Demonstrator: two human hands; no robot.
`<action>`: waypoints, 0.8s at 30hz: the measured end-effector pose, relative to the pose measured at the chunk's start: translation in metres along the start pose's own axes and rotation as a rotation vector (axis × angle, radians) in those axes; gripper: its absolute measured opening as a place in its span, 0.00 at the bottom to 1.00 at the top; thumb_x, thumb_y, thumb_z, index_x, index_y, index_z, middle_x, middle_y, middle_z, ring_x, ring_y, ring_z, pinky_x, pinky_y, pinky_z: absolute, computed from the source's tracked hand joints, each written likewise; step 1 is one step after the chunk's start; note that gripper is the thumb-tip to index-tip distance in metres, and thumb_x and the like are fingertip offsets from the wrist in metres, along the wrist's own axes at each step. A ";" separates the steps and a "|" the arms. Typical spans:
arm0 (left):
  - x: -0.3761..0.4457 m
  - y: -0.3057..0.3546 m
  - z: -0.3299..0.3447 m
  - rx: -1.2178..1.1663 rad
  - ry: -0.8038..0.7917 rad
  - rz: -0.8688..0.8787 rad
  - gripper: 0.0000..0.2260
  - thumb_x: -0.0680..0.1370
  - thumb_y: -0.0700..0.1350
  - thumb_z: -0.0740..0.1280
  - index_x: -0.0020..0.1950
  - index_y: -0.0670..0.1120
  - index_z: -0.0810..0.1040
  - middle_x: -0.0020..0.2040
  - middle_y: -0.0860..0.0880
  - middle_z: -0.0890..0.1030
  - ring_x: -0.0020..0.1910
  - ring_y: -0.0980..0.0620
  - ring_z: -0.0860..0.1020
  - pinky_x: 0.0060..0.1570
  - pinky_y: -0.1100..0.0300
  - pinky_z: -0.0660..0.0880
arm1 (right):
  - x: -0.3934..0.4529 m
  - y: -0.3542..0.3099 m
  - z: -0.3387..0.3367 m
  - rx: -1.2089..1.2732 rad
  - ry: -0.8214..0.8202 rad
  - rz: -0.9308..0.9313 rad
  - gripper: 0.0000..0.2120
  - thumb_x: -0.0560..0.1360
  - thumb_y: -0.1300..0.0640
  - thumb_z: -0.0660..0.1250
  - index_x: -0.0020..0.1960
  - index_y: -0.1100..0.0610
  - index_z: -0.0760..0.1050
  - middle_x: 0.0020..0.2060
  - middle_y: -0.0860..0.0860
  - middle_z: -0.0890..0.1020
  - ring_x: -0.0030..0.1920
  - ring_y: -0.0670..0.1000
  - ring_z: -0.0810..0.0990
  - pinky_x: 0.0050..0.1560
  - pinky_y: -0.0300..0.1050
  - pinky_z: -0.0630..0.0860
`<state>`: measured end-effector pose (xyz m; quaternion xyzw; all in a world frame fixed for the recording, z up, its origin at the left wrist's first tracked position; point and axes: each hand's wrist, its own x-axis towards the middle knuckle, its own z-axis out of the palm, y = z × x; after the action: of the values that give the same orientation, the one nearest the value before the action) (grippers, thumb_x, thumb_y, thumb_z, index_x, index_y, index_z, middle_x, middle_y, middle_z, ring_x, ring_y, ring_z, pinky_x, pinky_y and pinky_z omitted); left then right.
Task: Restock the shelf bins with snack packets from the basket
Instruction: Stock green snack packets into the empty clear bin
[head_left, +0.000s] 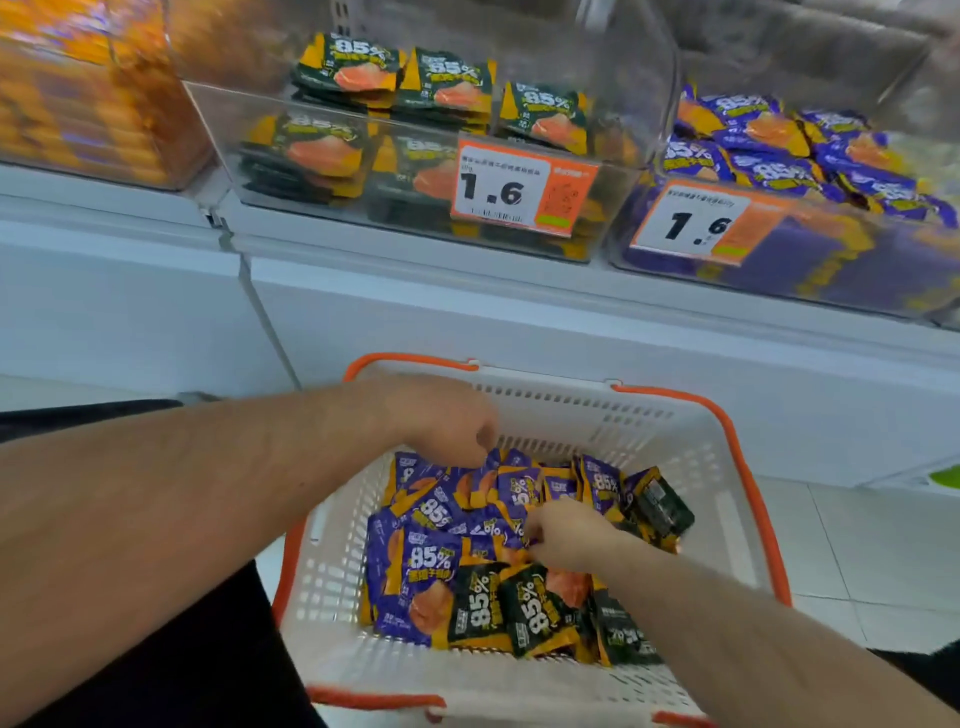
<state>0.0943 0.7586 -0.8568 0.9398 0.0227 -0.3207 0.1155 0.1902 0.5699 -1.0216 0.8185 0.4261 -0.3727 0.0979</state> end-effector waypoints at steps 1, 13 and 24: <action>0.001 0.000 -0.002 -0.003 0.010 -0.003 0.12 0.80 0.49 0.59 0.60 0.52 0.78 0.54 0.53 0.80 0.50 0.50 0.79 0.50 0.54 0.76 | -0.001 0.001 0.008 -0.042 -0.039 0.008 0.11 0.75 0.56 0.65 0.55 0.50 0.80 0.50 0.51 0.83 0.50 0.55 0.80 0.49 0.51 0.80; 0.005 -0.007 -0.006 -0.016 0.017 -0.026 0.12 0.80 0.49 0.59 0.61 0.53 0.78 0.58 0.54 0.77 0.50 0.53 0.78 0.50 0.58 0.77 | -0.004 0.002 0.019 0.018 -0.146 0.056 0.28 0.70 0.70 0.67 0.64 0.47 0.71 0.59 0.51 0.77 0.56 0.56 0.76 0.55 0.52 0.79; -0.028 -0.046 -0.041 -0.426 0.151 -0.221 0.25 0.79 0.56 0.65 0.73 0.46 0.68 0.70 0.49 0.72 0.66 0.49 0.72 0.66 0.54 0.69 | -0.023 -0.024 -0.107 0.928 0.140 -0.094 0.08 0.78 0.64 0.66 0.55 0.59 0.79 0.46 0.58 0.85 0.48 0.57 0.85 0.53 0.56 0.81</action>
<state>0.0912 0.8138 -0.8174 0.9075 0.2009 -0.2481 0.2730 0.2201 0.6215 -0.9264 0.7787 0.2568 -0.4716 -0.3244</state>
